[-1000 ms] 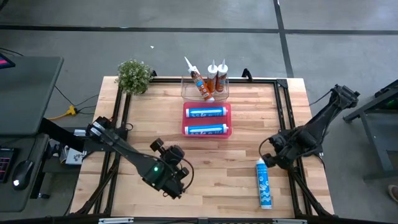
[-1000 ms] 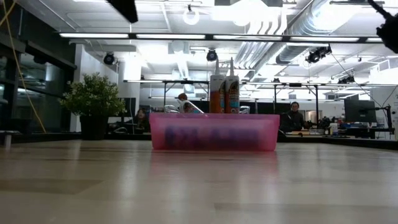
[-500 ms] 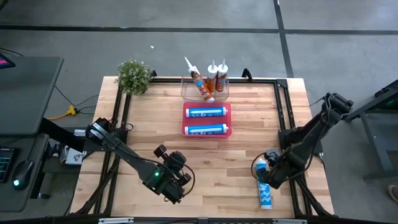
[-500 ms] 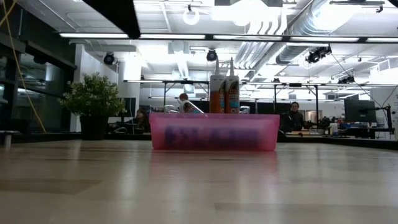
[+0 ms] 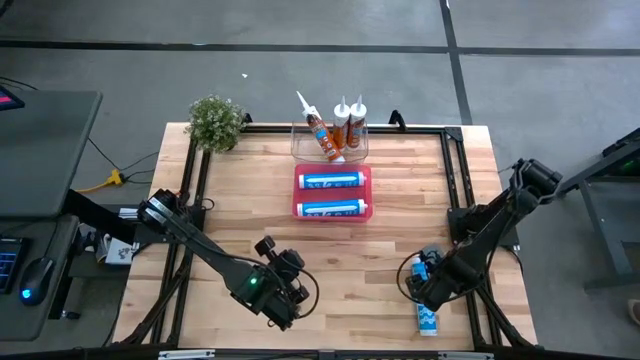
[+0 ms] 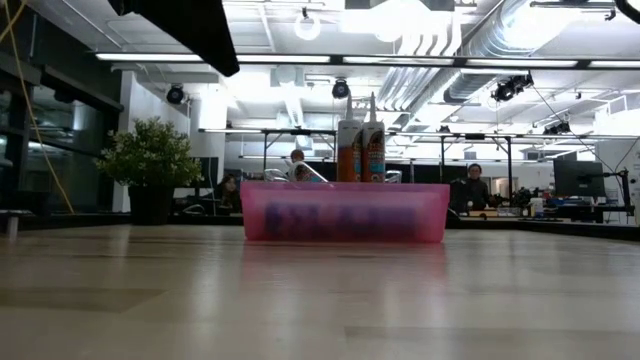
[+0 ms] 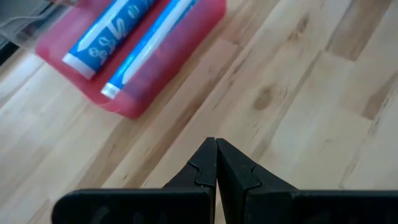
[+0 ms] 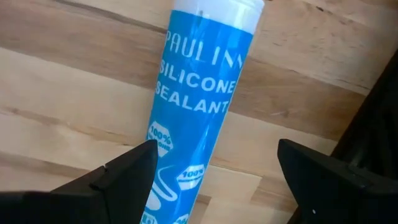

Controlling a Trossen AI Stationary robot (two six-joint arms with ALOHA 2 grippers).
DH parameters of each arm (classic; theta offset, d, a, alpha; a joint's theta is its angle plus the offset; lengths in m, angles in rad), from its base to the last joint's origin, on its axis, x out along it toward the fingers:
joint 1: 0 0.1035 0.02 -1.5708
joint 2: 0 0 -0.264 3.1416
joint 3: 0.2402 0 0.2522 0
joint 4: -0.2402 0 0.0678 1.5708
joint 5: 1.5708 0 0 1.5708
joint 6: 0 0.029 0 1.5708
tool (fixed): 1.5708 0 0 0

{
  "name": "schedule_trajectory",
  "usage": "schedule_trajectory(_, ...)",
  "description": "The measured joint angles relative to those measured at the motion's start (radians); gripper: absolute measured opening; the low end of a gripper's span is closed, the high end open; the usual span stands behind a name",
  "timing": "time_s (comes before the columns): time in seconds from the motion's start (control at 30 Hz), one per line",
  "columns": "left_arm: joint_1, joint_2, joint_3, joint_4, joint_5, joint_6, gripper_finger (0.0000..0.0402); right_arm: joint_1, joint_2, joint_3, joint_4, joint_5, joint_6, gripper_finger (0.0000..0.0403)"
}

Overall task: Pick & place silicon tubes, Sealant and Lysol wipes
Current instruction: Put the blue sealant into the red container

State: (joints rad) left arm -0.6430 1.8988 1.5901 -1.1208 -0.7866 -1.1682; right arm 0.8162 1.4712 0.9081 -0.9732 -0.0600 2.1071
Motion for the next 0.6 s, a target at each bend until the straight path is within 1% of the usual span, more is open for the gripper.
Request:
schedule_trajectory(0.23,0.000,0.000,-0.005,0.060,0.020,0.070,0.0000,-0.033,0.002,0.000,0.003,0.001,0.005,0.0327)
schedule_trajectory(0.37,0.000,0.000,-0.005,0.056,0.020,0.075,0.0000,-0.051,0.002,0.000,0.026,0.021,-0.004,0.0327)
schedule_trajectory(0.6,0.000,0.000,-0.005,0.056,0.020,0.095,0.0000,-0.077,0.002,-0.004,0.008,0.029,-0.013,0.0327)
